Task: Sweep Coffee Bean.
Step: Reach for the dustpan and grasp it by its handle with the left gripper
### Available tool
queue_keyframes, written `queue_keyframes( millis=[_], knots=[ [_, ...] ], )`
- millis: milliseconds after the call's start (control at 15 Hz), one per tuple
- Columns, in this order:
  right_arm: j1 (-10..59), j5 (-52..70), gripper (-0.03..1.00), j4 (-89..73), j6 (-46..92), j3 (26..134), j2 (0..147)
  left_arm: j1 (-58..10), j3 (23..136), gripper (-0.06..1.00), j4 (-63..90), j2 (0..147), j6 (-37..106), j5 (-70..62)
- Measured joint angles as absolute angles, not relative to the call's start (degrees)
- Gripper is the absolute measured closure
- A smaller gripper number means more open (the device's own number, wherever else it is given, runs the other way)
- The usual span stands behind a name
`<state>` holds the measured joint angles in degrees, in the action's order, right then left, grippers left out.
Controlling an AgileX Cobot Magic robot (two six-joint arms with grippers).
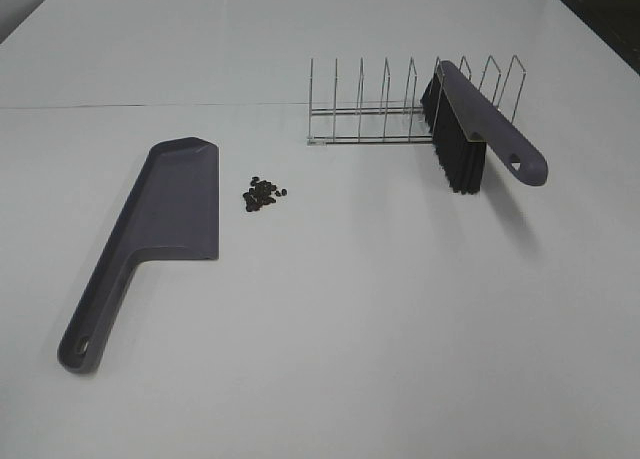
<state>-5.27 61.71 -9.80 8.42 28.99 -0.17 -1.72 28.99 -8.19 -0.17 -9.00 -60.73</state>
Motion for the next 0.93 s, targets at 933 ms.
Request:
queue_keyframes(
  millis=[933],
  knots=[
    [-5.27,61.71,0.22,-9.80,8.42,28.99,-0.17,-1.72,28.99,0.19,-8.19,-0.17,-9.00,-60.73]
  ],
)
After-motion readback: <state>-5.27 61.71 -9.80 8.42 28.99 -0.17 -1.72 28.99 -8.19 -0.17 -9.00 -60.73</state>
